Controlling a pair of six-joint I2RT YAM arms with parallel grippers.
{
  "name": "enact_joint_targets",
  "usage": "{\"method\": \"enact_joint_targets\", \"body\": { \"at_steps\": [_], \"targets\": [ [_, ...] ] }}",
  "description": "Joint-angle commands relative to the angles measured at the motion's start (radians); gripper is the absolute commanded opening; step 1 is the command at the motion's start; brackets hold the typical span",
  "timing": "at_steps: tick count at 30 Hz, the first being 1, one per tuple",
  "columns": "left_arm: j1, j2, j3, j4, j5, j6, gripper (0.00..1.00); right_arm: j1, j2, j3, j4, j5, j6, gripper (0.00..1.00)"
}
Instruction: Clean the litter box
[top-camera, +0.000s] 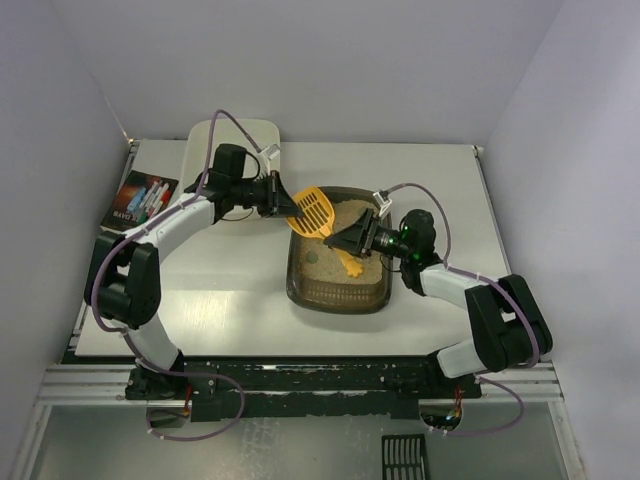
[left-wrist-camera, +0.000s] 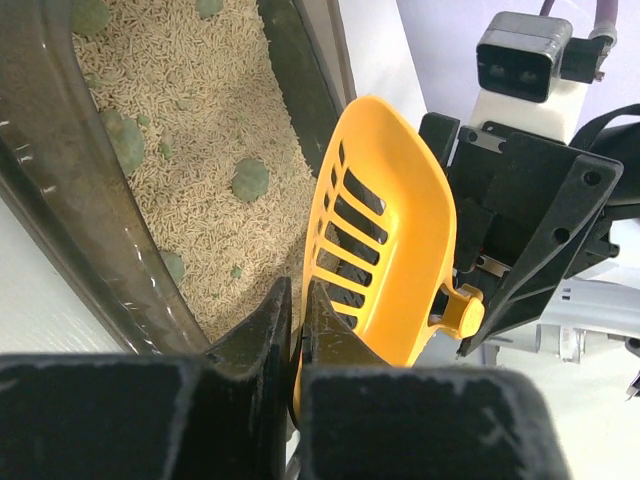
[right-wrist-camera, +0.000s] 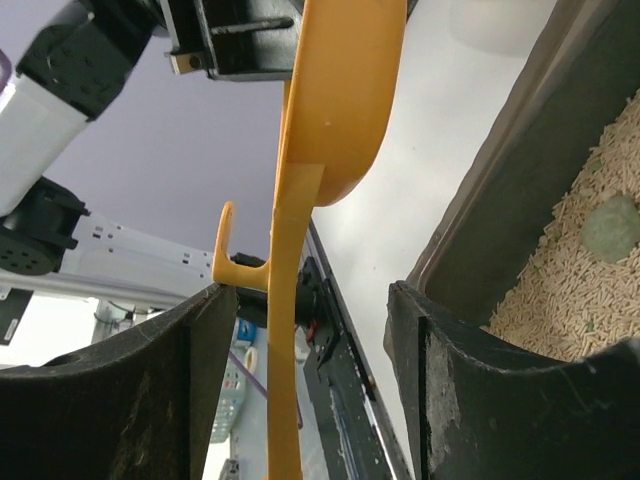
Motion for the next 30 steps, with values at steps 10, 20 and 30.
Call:
{"method": "enact_joint_targets", "body": {
  "at_steps": [10, 20, 30],
  "targets": [
    [-0.013, 0.035, 0.109, -0.080, -0.018, 0.086, 0.07, 0.053, 0.020, 0.033, -0.066, -0.028, -0.048, 0.55],
    [-0.013, 0.047, 0.124, -0.090, -0.024, 0.093, 0.07, 0.086, 0.064, 0.054, -0.063, -0.036, -0.042, 0.43],
    [-0.011, 0.077, 0.174, -0.124, -0.024, 0.106, 0.07, 0.092, 0.024, 0.074, -0.180, -0.050, -0.115, 0.44]
  ]
}}
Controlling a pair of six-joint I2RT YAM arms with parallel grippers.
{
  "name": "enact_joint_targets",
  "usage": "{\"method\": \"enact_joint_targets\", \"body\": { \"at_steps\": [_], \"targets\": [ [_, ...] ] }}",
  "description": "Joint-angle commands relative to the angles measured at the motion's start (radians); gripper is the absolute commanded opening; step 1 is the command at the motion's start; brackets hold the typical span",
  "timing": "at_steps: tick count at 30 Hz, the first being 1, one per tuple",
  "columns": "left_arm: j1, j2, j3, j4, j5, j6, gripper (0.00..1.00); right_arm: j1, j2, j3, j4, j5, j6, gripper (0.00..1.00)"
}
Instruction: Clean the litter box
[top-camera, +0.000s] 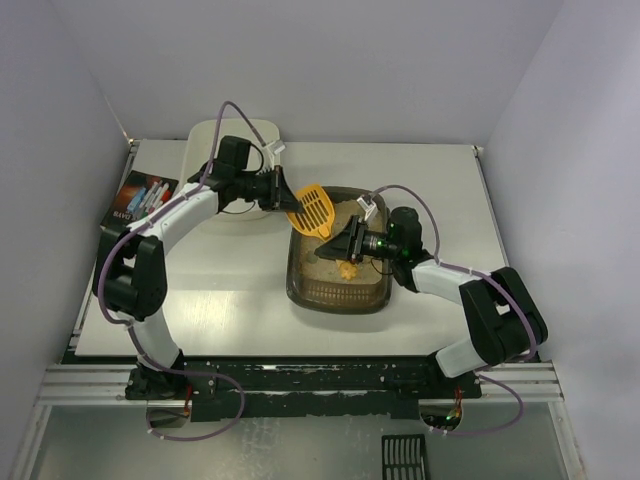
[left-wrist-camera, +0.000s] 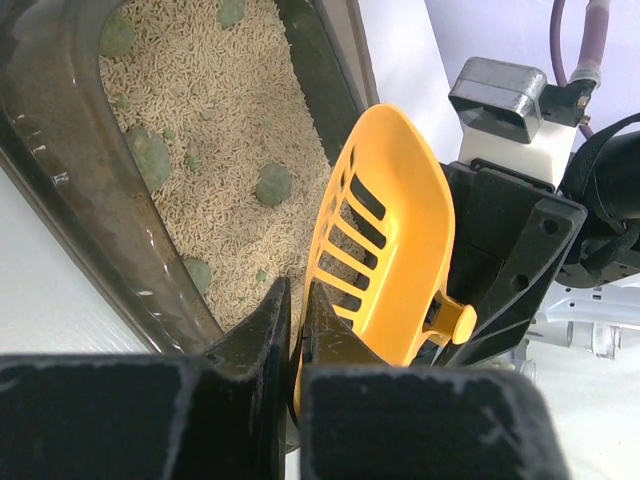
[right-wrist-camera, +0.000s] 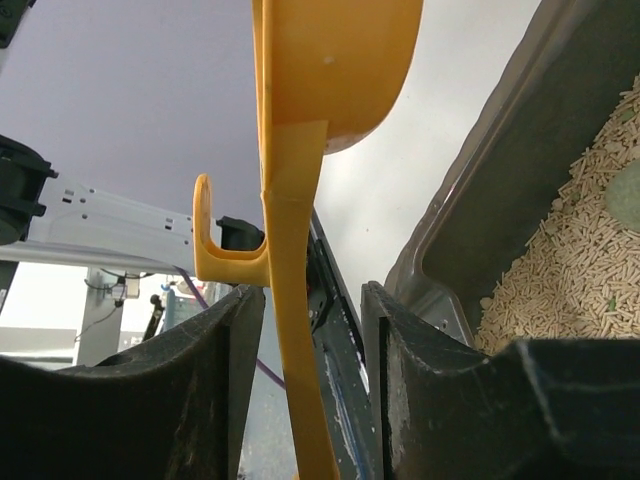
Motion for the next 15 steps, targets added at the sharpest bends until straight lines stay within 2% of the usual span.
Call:
{"method": "enact_joint_targets", "body": {
  "at_steps": [1, 5, 8, 9, 13, 15],
  "targets": [
    [-0.004, 0.020, 0.055, 0.006, -0.004, 0.000, 0.07, 0.017, -0.028, 0.026, -0.049, -0.026, -0.044, 0.44],
    [-0.004, 0.029, 0.062, -0.004, -0.005, 0.006, 0.07, 0.027, -0.025, 0.031, -0.073, -0.031, -0.062, 0.44],
    [-0.004, 0.021, 0.041, 0.023, 0.001, -0.009, 0.07, 0.033, -0.020, 0.029, -0.064, -0.021, -0.065, 0.39],
    [-0.004, 0.021, 0.039, 0.025, 0.001, -0.010, 0.07, 0.036, -0.013, 0.029, -0.048, -0.025, -0.056, 0.35],
    [-0.004, 0.022, 0.050, 0.010, -0.003, 0.000, 0.07, 0.044, 0.024, 0.033, 0.004, -0.033, -0.022, 0.03],
    [-0.004, 0.022, 0.054, 0.009, -0.002, -0.001, 0.07, 0.048, 0.025, 0.041, -0.010, -0.028, -0.030, 0.00]
  ]
}}
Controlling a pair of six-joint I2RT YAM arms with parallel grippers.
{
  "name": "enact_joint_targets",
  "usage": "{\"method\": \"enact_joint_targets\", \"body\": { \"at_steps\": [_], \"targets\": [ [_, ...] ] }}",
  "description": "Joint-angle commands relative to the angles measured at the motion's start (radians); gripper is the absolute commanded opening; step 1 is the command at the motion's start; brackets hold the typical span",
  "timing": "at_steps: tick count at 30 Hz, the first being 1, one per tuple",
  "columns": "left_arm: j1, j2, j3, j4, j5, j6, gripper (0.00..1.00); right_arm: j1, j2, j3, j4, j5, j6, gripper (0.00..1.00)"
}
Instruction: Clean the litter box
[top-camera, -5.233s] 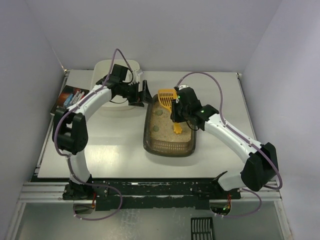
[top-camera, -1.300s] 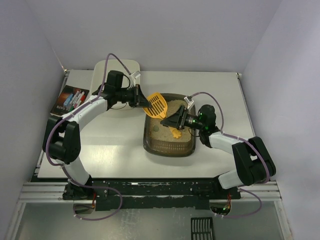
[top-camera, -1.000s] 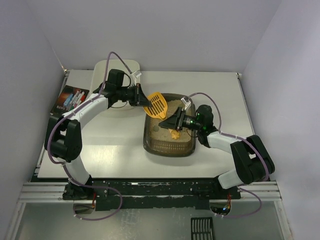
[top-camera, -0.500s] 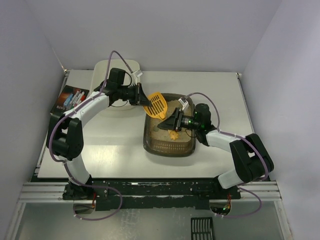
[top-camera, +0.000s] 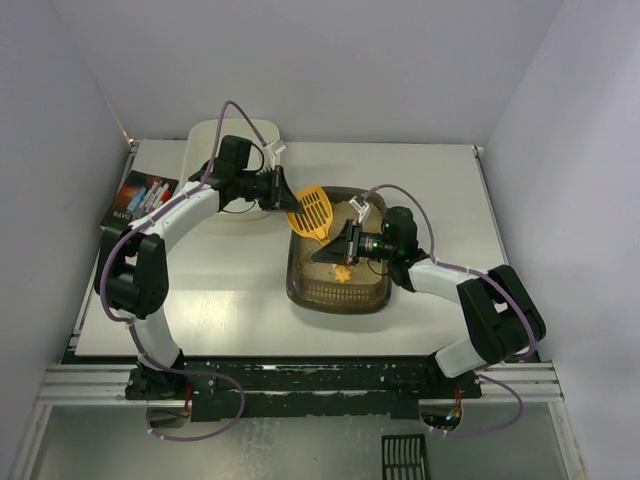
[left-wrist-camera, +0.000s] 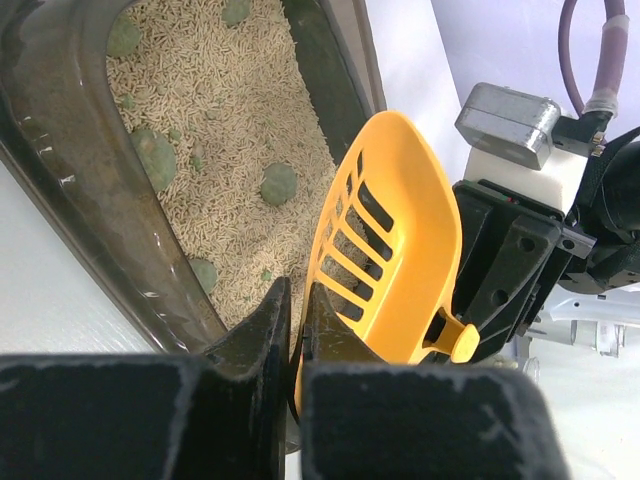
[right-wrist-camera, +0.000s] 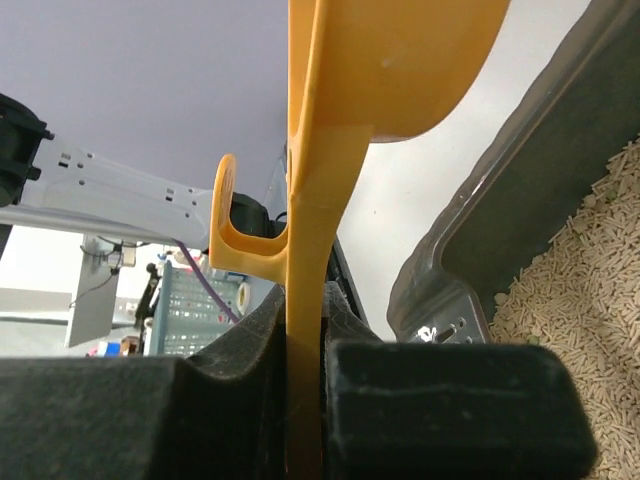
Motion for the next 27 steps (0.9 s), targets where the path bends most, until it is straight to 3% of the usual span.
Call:
{"method": "enact_joint_targets", "body": {
  "at_steps": [1, 4, 6, 7, 9, 10, 14, 19, 22, 27],
  "targets": [
    [-0.004, 0.002, 0.032, 0.027, -0.004, -0.014, 0.07, 0.021, 0.015, 0.028, 0.002, 0.003, -0.001, 0.00],
    [-0.004, -0.002, 0.035, 0.023, -0.007, -0.010, 0.07, 0.022, -0.016, 0.044, -0.072, 0.029, -0.044, 0.00],
    [-0.003, -0.005, 0.039, 0.015, -0.007, -0.001, 0.15, 0.022, -0.045, 0.062, -0.152, 0.070, -0.083, 0.00],
    [-0.002, -0.007, 0.048, 0.001, -0.005, 0.012, 0.25, 0.022, -0.062, 0.077, -0.203, 0.091, -0.110, 0.00],
    [0.000, -0.008, 0.093, -0.073, -0.002, 0.061, 0.57, 0.022, -0.098, 0.112, -0.323, 0.134, -0.174, 0.00],
    [0.002, -0.012, 0.135, -0.124, -0.013, 0.101, 0.68, 0.022, -0.117, 0.131, -0.401, 0.155, -0.207, 0.00],
    [0.005, -0.065, 0.276, -0.205, -0.085, 0.171, 1.00, 0.022, -0.148, 0.233, -0.614, 0.214, -0.283, 0.00],
    [0.008, -0.162, 0.371, -0.199, -0.148, 0.211, 0.99, 0.022, -0.132, 0.390, -0.936, 0.373, -0.382, 0.00],
    [0.008, -0.183, 0.392, -0.243, -0.278, 0.233, 0.99, 0.024, -0.112, 0.501, -1.156, 0.508, -0.419, 0.00],
    [0.012, -0.217, 0.222, -0.218, -0.460, 0.205, 0.99, 0.028, -0.131, 0.560, -1.382, 0.617, -0.451, 0.00]
  ]
}}
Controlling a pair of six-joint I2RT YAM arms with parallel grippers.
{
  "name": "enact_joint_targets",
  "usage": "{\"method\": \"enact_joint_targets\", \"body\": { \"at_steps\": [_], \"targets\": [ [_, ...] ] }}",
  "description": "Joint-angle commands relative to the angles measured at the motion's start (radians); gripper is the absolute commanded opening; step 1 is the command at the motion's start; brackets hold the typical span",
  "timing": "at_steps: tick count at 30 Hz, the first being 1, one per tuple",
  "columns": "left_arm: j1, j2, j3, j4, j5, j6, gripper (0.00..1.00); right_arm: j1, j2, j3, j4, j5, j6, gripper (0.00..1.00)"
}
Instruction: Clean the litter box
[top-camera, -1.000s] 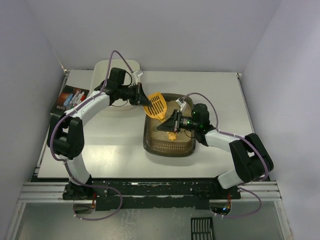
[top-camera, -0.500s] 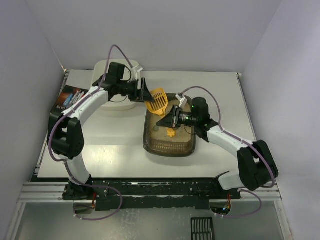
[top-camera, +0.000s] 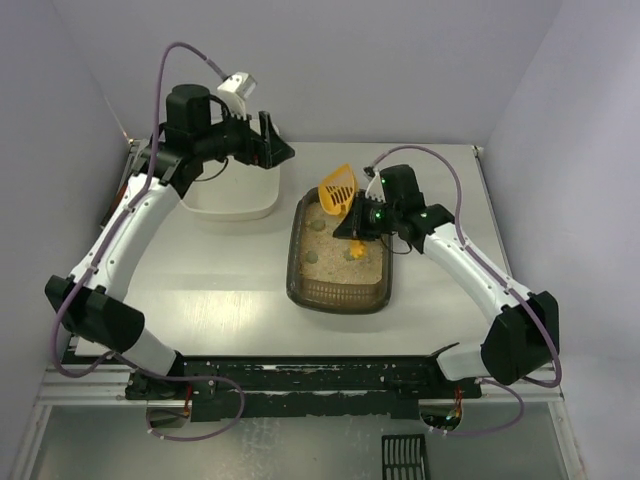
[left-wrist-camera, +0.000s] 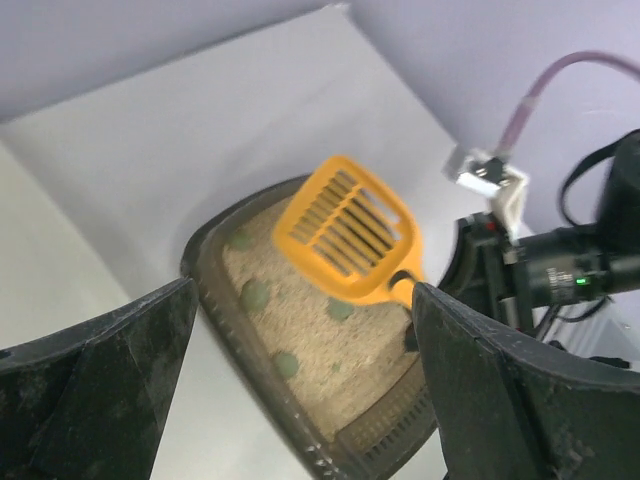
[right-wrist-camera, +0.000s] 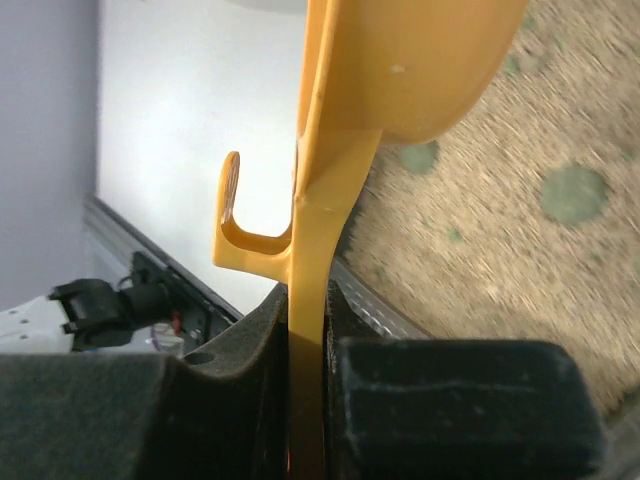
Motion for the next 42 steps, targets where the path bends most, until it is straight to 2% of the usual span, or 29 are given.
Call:
{"method": "enact_joint_targets", "body": {
  "at_steps": [1, 7, 12, 23, 29, 42],
  "targets": [
    [0.006, 0.008, -0.164, -0.034, -0.199, 0.000, 0.99, 0.006, -0.021, 0.030, -0.296, 0.154, -0.058, 0.00],
    [-0.004, 0.044, -0.349, 0.026, -0.334, -0.075, 0.99, 0.007, 0.055, 0.095, -0.453, 0.236, -0.153, 0.00],
    [-0.020, 0.137, -0.317, -0.003, -0.503, -0.175, 0.99, 0.017, 0.156, 0.162, -0.509, 0.301, -0.186, 0.00],
    [-0.059, 0.343, -0.211, -0.023, -0.400, -0.252, 0.99, 0.044, 0.319, 0.213, -0.460, 0.319, -0.199, 0.00],
    [-0.066, 0.396, -0.193, -0.001, -0.359, -0.279, 0.99, 0.066, 0.392, 0.237, -0.442, 0.294, -0.213, 0.00],
    [-0.082, 0.410, -0.217, 0.046, -0.329, -0.281, 1.00, 0.094, 0.452, 0.227, -0.305, 0.071, -0.204, 0.00]
  ]
}}
